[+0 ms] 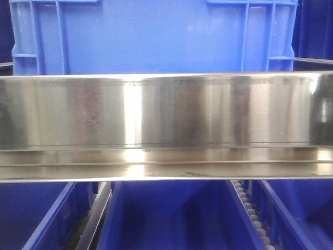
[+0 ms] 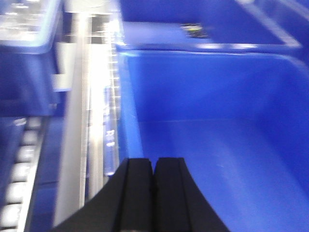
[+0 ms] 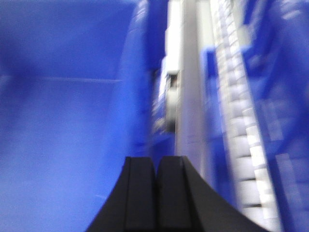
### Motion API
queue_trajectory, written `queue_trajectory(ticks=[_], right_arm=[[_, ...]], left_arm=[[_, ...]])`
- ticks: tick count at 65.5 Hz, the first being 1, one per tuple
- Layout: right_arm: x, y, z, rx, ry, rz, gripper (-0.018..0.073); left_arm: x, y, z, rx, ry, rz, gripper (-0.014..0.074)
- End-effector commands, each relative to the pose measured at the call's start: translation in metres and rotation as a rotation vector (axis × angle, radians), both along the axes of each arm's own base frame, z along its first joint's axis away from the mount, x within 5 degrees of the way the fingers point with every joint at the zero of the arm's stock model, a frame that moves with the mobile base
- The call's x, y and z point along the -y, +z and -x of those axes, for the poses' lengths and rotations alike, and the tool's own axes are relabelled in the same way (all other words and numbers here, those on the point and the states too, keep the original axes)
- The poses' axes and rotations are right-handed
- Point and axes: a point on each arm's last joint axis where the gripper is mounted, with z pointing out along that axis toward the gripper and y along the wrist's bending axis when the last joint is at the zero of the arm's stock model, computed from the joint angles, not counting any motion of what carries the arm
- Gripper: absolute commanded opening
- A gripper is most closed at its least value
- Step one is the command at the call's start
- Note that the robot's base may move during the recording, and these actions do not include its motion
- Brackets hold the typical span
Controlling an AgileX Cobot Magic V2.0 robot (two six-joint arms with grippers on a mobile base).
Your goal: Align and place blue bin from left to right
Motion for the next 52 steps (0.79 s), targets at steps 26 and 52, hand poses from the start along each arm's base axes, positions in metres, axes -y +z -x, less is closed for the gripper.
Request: queue_trajectory(ticks=[26,52], right_arm=[[-0.035,-0.015,-0.025,-0.03,-0.003,0.111,-0.0077],[-0.033,-0.018,-0.029,-0.026,-0.031,0.138,-0.0057]], left_arm=[[0.011,-0.012,-0.023,-0.086,0.056,-0.006,-0.0111],[0.011,-0.013,-0.024,-0.085,0.056,-0.009,-0.0111]])
